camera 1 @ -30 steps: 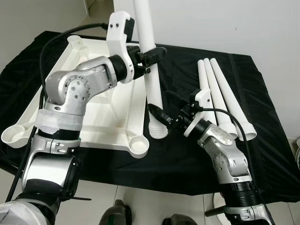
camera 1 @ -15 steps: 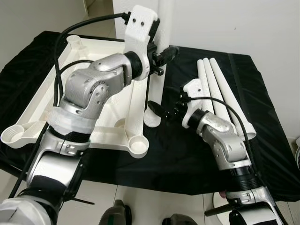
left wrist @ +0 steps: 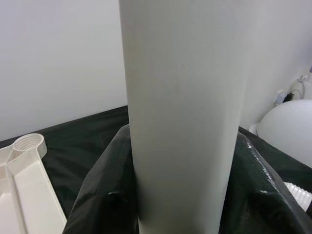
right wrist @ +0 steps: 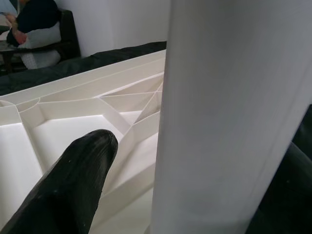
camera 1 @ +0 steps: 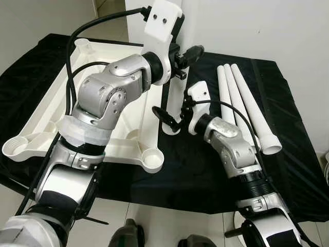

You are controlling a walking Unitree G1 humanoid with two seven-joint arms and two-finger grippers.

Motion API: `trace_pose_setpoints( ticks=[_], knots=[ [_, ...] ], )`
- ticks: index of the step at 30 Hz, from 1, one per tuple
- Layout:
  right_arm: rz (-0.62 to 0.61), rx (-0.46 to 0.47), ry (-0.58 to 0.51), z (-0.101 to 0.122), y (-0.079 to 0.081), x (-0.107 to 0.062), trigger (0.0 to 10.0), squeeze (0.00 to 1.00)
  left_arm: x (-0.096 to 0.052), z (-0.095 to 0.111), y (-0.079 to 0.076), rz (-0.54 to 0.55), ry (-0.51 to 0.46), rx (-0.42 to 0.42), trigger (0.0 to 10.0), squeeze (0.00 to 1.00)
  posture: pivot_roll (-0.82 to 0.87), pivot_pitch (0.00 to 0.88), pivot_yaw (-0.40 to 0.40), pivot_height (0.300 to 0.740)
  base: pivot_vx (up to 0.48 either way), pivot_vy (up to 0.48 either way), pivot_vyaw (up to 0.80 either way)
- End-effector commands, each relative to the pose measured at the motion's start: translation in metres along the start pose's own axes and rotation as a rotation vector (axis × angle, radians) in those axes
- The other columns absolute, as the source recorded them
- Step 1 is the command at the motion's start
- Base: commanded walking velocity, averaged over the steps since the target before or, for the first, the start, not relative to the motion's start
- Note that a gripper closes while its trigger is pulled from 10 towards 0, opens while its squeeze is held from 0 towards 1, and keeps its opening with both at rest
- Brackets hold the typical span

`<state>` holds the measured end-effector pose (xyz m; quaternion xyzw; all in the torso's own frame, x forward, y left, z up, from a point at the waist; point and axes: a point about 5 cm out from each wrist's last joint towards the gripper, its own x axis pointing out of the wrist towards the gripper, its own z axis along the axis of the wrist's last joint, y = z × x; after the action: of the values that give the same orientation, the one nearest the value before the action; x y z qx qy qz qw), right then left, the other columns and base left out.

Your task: Building children table

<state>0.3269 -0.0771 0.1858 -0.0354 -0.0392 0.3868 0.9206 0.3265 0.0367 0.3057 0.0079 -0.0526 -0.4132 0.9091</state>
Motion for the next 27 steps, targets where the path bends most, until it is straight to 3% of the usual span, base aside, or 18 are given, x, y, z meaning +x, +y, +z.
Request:
trace_pose_setpoints(
  ticks=[1, 2, 3, 6, 7, 8, 9, 11, 12, 26, 27],
  knots=[
    [-0.014, -0.002, -0.007, 0.001, -0.002, 0.002, 8.5, 0.00, 0.001, 0.008, -0.003, -0.004, -0.027, 0.023, 10.0, 0.00, -0.03, 0.000, 0.013, 0.740, 0.000, 0.000, 0.00],
    [-0.026, -0.002, -0.018, 0.003, -0.003, 0.003, 8.0, 0.00, 0.002, 0.008, -0.003, -0.004, -0.027, 0.024, 10.0, 0.00, -0.03, 0.000, 0.013, 0.740, 0.000, 0.000, 0.00],
    [-0.029, 0.003, -0.025, 0.004, -0.004, 0.004, 8.3, 0.00, 0.002, 0.008, -0.003, -0.005, -0.026, 0.026, 10.0, 0.00, -0.03, 0.000, 0.014, 0.740, 0.000, 0.000, 0.00],
    [-0.035, 0.005, -0.026, 0.005, -0.005, 0.004, 8.0, 0.00, 0.002, 0.008, -0.003, -0.005, -0.025, 0.028, 10.0, 0.00, -0.03, 0.000, 0.015, 0.740, 0.000, 0.000, 0.00],
    [-0.040, 0.009, -0.025, 0.005, -0.006, 0.004, 4.1, 0.00, 0.003, 0.008, -0.003, -0.002, -0.026, 0.028, 10.0, 0.00, -0.03, 0.000, 0.016, 0.740, 0.000, 0.000, 0.00],
    [-0.040, 0.009, -0.025, 0.005, -0.006, 0.004, 4.1, 0.00, 0.003, 0.008, -0.003, -0.002, -0.026, 0.028, 10.0, 0.00, -0.03, 0.000, 0.016, 0.740, 0.000, 0.000, 0.00],
    [-0.045, 0.013, -0.022, 0.005, -0.008, 0.003, 1.6, 0.00, 0.002, 0.008, -0.003, -0.002, -0.026, 0.029, 10.0, 0.00, -0.03, 0.000, 0.016, 0.740, 0.000, 0.000, 0.00],
    [-0.049, 0.014, -0.023, 0.004, -0.009, 0.003, 1.6, 0.00, 0.002, 0.008, -0.004, -0.001, -0.028, 0.029, 10.0, 0.00, -0.03, 0.000, 0.016, 0.740, 0.000, 0.000, 0.00],
    [-0.050, 0.016, -0.023, 0.003, -0.009, 0.003, 0.0, 0.00, 0.002, 0.009, -0.004, -0.001, -0.028, 0.031, 10.0, 0.00, -0.03, 0.000, 0.016, 0.740, 0.000, 0.000, 0.00],
    [-0.102, 0.047, -0.037, 0.001, -0.013, 0.002, 0.2, 0.00, 0.000, 0.014, -0.004, -0.006, -0.079, 0.066, 10.0, 0.00, -0.02, 0.000, 0.016, 0.740, 0.000, 0.000, 0.00],
    [-0.134, 0.050, -0.047, 0.002, -0.015, 0.002, 5.6, 0.00, -0.001, 0.015, -0.004, -0.012, -0.099, 0.045, 10.0, 0.28, -0.02, 0.000, 0.015, 0.740, 0.000, 0.000, 0.00]
  ],
)
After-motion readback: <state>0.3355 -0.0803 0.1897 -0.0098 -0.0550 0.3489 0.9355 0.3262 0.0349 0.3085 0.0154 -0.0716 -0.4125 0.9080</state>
